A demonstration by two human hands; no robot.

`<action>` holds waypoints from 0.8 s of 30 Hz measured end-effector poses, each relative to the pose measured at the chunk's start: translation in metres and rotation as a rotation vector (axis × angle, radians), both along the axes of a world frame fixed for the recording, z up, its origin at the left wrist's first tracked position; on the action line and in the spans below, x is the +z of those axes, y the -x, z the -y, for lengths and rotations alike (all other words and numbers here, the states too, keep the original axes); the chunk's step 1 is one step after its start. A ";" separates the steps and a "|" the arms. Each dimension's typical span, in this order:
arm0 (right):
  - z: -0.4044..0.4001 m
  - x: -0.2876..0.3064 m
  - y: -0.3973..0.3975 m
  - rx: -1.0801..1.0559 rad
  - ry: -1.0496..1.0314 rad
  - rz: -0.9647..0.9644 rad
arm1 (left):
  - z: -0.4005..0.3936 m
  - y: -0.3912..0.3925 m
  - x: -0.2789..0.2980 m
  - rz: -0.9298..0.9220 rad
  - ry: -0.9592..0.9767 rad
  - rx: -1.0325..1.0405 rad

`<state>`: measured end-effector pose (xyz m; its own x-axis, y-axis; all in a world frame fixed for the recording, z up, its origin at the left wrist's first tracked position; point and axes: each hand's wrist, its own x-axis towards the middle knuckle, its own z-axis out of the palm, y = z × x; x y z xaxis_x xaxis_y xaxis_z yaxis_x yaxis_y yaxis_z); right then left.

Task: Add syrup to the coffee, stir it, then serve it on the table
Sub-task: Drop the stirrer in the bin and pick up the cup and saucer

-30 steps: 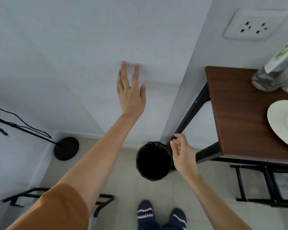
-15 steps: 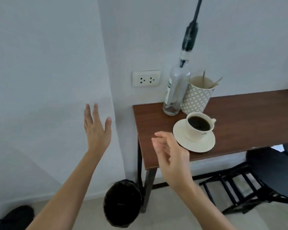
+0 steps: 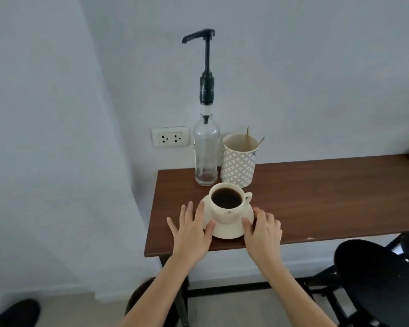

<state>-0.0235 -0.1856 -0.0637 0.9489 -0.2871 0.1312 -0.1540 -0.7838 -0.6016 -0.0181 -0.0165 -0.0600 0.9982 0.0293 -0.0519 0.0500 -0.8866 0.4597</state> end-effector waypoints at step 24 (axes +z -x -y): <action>0.014 0.001 0.050 0.024 -1.163 -0.244 | -0.003 0.046 -0.012 -0.027 -0.015 -0.147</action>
